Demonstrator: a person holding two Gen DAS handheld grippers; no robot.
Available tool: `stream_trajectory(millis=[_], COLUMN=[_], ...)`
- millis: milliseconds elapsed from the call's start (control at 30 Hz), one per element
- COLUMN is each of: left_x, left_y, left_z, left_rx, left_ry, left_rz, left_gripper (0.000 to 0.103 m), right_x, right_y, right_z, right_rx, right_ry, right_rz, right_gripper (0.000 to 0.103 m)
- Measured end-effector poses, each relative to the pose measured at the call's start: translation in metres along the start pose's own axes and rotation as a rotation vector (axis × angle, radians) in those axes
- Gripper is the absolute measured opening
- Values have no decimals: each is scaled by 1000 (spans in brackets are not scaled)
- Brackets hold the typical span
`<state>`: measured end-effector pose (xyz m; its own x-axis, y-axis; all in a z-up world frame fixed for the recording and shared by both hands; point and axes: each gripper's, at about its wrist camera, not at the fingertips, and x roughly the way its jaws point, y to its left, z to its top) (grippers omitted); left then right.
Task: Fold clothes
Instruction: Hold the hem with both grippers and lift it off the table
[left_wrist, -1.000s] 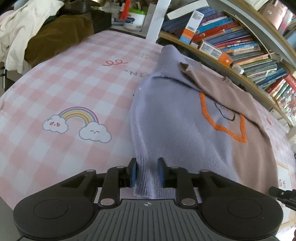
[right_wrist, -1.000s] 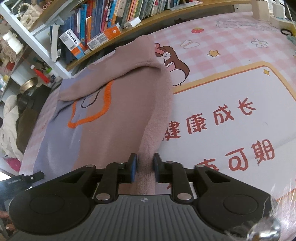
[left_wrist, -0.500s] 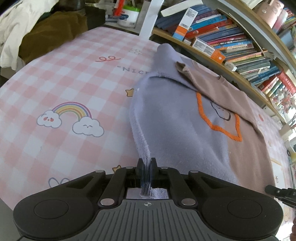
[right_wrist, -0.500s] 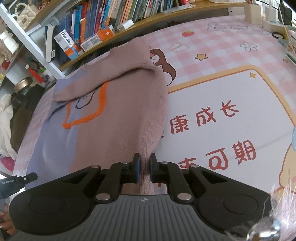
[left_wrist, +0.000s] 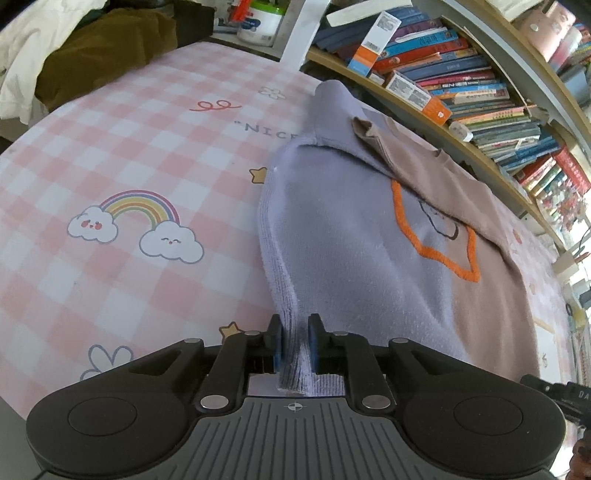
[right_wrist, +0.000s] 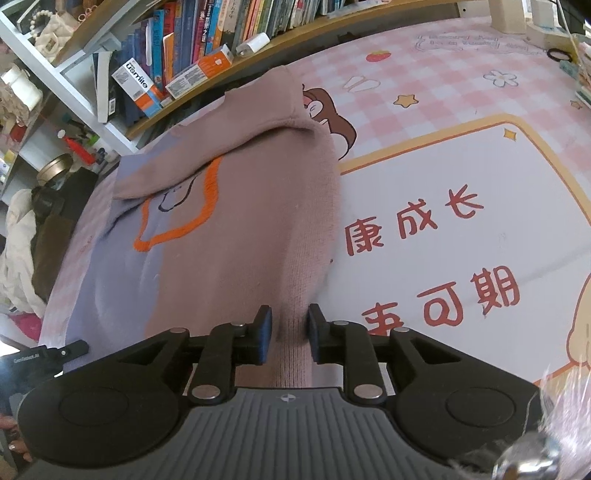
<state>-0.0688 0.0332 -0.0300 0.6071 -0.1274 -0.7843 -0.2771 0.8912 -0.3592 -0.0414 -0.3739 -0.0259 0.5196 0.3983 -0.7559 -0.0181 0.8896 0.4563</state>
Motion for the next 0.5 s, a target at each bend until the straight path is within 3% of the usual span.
stream_trajectory(millis=[67, 500], left_x=[-1, -33], left_y=[2, 0], left_z=[-1, -25], left_rx=[-9, -47], left_ry=[-3, -15], left_rz=[-1, -25], left_gripper=[5, 4], right_x=[0, -27], right_y=[-1, -13], right_z=[-1, -16], right_rx=[-2, -18], right_ry=[5, 18], right_rz=[0, 51], right_gripper=[11, 10])
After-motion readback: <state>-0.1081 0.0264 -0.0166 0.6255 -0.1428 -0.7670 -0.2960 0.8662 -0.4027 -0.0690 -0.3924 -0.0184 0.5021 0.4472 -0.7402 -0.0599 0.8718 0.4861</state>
